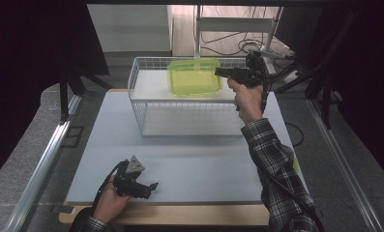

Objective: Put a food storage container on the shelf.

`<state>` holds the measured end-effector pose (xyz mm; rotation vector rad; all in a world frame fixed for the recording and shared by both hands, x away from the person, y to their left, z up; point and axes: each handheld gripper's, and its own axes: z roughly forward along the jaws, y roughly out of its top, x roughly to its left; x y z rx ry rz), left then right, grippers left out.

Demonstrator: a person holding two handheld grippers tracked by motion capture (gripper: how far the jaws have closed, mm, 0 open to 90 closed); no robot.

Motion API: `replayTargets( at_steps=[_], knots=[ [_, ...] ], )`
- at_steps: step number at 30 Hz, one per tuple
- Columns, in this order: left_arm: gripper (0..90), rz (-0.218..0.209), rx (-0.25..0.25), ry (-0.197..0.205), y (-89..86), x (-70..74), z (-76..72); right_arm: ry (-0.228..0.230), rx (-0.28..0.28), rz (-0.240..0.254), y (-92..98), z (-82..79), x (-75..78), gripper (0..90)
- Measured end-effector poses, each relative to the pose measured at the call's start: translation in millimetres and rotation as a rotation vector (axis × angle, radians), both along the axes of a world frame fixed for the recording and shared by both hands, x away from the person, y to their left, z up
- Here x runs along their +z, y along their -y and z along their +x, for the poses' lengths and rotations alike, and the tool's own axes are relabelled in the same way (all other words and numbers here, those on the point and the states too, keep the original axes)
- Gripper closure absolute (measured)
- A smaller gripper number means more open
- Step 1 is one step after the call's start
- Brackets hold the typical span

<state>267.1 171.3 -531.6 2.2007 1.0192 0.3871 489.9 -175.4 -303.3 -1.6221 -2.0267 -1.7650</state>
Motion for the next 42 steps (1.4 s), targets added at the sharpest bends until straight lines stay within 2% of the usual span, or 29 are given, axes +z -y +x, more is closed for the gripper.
replayTargets(
  at_steps=[17,27,35,39,42],
  knots=[
    [2.7,0.010,-0.007,0.000,0.4,-0.7,-0.1,0.003,-0.038,-0.028,-6.1,8.6,-9.8,79.7],
    [2.7,0.018,-0.012,0.000,0.9,-1.1,-0.2,0.015,-0.042,-0.086,-7.8,7.6,-11.3,77.5],
    [2.8,0.021,-0.015,-0.001,1.2,-1.5,-0.1,0.011,-0.048,-0.113,-8.5,11.3,-13.0,75.1],
    [2.8,0.024,-0.016,0.001,1.6,-1.8,-0.2,0.019,-0.050,-0.176,-10.9,14.7,-14.7,69.6],
    [2.9,0.028,-0.018,0.002,1.7,-2.1,-0.2,0.013,-0.043,-0.182,-11.4,17.8,-17.2,67.6]
  ],
)
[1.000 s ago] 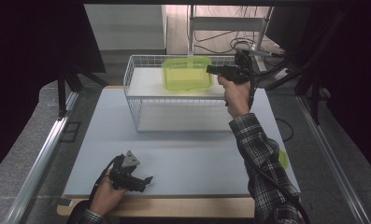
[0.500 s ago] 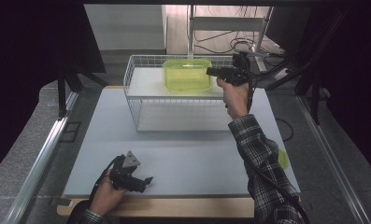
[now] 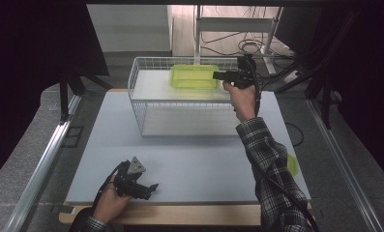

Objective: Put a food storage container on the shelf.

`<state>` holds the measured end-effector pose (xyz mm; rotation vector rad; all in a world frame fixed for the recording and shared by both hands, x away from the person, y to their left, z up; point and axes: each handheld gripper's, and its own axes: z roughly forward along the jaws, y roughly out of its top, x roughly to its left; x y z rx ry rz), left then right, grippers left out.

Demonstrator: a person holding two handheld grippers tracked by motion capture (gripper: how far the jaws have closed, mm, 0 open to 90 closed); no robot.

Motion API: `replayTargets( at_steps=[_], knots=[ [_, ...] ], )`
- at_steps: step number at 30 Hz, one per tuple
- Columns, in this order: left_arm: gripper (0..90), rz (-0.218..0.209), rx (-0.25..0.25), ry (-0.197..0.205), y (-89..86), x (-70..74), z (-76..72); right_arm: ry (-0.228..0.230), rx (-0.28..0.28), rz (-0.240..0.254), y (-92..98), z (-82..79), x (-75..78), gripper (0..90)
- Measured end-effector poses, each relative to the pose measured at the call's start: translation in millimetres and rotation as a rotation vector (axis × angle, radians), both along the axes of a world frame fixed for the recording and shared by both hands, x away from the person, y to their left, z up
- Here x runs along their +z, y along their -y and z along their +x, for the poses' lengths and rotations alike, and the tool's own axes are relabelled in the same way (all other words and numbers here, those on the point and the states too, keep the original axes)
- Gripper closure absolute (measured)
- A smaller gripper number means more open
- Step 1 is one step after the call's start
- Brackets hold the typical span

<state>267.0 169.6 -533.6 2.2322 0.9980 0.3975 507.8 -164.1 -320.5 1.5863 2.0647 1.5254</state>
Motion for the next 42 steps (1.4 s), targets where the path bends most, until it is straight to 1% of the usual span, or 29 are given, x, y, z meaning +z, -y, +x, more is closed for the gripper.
replayTargets(
  at_steps=[3,5,6,8,10,14,15,18,19,21,22,28,34,36,37,38,42],
  knots=[
    [2.9,0.001,-0.001,-0.002,0.1,-0.3,0.0,-0.004,0.019,-0.007,0.6,3.0,-1.6,62.8],
    [2.9,0.004,-0.003,-0.003,0.3,-0.6,0.0,0.007,0.011,-0.041,0.0,3.8,-0.7,54.9],
    [2.9,0.005,-0.003,-0.002,0.5,-0.6,-0.1,0.008,0.008,-0.057,0.1,3.9,-0.1,52.5],
    [2.9,0.005,-0.003,-0.001,0.4,-0.4,-0.1,0.013,-0.002,-0.074,-0.2,3.8,0.1,48.3],
    [2.9,0.003,0.000,-0.001,0.1,-0.3,0.0,0.017,-0.004,-0.075,-0.2,3.3,-0.1,44.4],
    [2.9,-0.007,0.004,-0.005,-0.6,0.1,0.2,0.023,0.008,-0.061,0.8,2.0,0.7,41.0],
    [2.8,-0.015,0.007,-0.006,-1.1,0.5,0.3,0.029,0.019,-0.056,2.1,0.1,3.5,38.9],
    [2.7,-0.024,0.010,-0.009,-1.4,0.9,0.4,0.037,0.030,-0.052,2.6,-1.6,5.7,37.2],
    [2.6,-0.031,0.011,-0.012,-1.7,1.1,0.6,0.038,0.048,-0.059,3.2,-3.9,8.0,34.8],
    [2.6,-0.033,0.011,-0.012,-1.8,1.3,0.6,0.042,0.057,-0.060,3.0,-5.1,8.5,34.0],
    [2.5,-0.036,0.012,-0.013,-1.7,1.4,0.5,0.049,0.075,-0.069,2.7,-8.2,9.6,32.6],
    [2.3,-0.046,0.011,-0.015,-2.0,1.8,0.7,0.068,0.111,-0.081,2.7,-16.0,11.2,28.4],
    [2.2,-0.047,0.008,-0.015,-1.9,1.8,0.6,0.109,0.125,-0.113,3.6,-24.8,13.1,21.9],
    [2.2,-0.047,0.008,-0.016,-1.7,1.8,0.4,0.117,0.135,-0.125,3.9,-27.3,12.0,19.0],
    [2.2,-0.046,0.007,-0.017,-1.8,1.9,0.4,0.117,0.135,-0.125,3.9,-27.3,12.0,19.0],
    [2.2,-0.050,0.007,-0.016,-1.8,2.1,0.3,0.125,0.154,-0.143,3.8,-30.2,9.9,16.6],
    [2.2,-0.049,0.000,-0.015,-2.2,2.5,0.3,0.139,0.171,-0.181,2.8,-37.5,6.9,12.4]
  ],
)
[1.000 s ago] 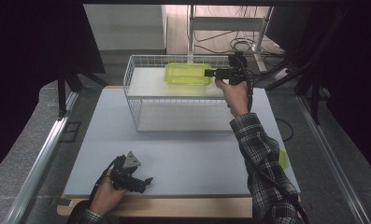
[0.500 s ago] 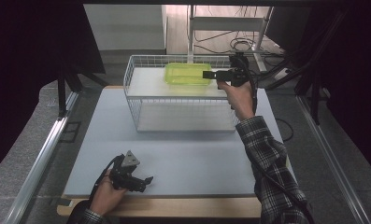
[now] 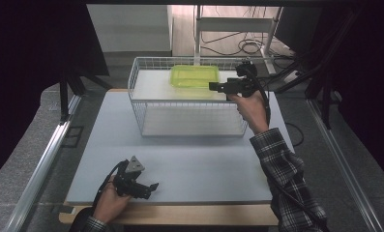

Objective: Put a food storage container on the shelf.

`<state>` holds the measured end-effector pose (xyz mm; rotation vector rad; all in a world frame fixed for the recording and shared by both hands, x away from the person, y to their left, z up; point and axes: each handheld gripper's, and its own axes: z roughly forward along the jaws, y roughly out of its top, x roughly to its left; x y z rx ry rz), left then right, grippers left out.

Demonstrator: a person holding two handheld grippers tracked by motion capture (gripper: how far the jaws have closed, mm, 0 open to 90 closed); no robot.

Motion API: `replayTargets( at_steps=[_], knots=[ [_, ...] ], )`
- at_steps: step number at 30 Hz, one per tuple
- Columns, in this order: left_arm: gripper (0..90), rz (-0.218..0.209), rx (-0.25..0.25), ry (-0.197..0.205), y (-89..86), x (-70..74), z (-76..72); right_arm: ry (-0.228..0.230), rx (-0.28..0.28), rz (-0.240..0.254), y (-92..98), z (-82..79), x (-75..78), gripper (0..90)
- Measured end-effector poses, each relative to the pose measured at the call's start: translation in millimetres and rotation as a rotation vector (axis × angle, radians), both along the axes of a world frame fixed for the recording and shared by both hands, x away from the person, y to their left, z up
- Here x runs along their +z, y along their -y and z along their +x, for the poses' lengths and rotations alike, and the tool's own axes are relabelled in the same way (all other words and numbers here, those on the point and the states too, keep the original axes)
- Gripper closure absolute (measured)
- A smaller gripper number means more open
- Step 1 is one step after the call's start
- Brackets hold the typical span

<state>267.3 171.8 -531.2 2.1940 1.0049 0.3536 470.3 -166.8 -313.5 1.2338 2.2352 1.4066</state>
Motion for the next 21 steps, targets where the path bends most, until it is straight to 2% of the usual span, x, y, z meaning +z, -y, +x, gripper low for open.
replayTargets(
  at_steps=[15,21],
  knots=[
    [2.2,0.011,-0.007,0.005,0.7,-0.2,-0.3,0.067,0.068,-0.067,5.4,-33.3,-6.1,5.2],
    [2.1,0.016,-0.007,0.005,1.0,-0.2,-0.4,0.063,0.092,-0.078,8.6,-47.2,-15.9,4.1]
  ],
)
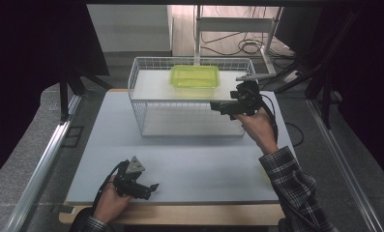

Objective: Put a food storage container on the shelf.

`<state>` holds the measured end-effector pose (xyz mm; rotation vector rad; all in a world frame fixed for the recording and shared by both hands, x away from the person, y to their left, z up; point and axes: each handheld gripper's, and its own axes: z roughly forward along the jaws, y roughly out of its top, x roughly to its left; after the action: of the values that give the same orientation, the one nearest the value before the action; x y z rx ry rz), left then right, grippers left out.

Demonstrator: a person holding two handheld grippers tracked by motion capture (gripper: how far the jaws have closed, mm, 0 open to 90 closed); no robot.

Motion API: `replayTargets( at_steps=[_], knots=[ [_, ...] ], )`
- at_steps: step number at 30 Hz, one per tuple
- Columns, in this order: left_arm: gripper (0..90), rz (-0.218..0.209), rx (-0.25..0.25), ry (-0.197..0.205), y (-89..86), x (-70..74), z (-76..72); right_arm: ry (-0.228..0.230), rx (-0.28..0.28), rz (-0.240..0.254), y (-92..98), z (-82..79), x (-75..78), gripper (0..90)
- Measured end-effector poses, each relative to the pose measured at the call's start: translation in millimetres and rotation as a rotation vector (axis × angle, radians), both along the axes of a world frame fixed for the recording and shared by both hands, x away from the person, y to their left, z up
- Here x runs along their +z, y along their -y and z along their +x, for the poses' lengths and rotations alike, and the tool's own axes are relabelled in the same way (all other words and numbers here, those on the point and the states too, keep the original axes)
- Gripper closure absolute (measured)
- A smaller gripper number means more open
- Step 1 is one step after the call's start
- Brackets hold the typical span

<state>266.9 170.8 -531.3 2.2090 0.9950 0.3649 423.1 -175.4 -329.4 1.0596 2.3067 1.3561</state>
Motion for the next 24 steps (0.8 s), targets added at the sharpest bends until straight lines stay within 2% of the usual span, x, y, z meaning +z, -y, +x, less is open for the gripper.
replayTargets(
  at_steps=[12,24],
  knots=[
    [2.0,0.006,-0.004,0.008,0.3,-0.3,-0.2,-0.008,0.036,-0.028,9.8,-26.0,-23.2,4.0],
    [2.0,0.016,-0.009,0.011,1.0,-0.9,-0.3,-0.003,0.061,-0.036,21.6,-47.0,-44.5,3.5]
  ],
)
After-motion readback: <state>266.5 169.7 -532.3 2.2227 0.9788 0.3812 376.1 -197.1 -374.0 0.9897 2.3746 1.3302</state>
